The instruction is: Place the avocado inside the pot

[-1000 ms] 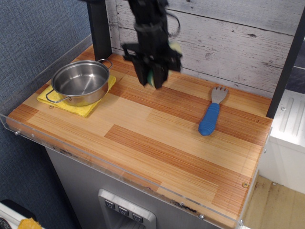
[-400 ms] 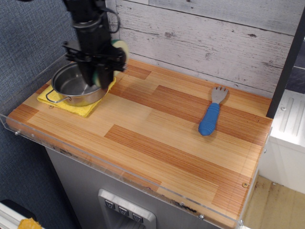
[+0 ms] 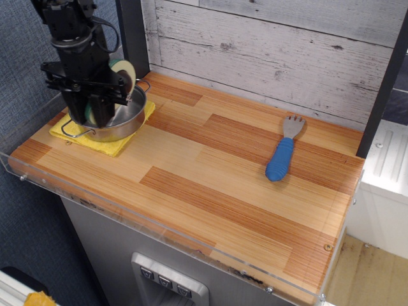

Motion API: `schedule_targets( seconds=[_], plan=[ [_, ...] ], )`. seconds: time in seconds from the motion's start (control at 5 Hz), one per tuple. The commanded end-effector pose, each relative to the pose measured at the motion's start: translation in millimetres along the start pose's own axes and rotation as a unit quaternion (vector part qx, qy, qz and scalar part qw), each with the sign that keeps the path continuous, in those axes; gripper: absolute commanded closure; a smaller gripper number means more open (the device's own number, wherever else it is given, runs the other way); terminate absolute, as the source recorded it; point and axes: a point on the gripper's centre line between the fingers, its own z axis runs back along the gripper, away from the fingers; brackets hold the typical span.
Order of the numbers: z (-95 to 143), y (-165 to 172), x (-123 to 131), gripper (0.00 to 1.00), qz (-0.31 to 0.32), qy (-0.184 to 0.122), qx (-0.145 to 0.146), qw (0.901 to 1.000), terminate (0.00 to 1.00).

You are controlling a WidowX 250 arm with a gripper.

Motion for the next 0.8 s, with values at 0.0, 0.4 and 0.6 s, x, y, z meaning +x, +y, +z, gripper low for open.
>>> schedule_targets(
  seconds=[0.0, 0.4, 0.6],
  plan=[
    [3.0, 37.9, 13.4, 1.00, 0.044, -0.032, 0.012, 0.9984, 0.00],
    [-14.6, 37.2, 22.5, 1.00, 0.033, -0.010, 0.005, 0.9994, 0.00],
    [-10.8, 27.5, 26.6, 0.00, 0.015, -0.011, 0.014, 0.9997, 0.00]
  ],
)
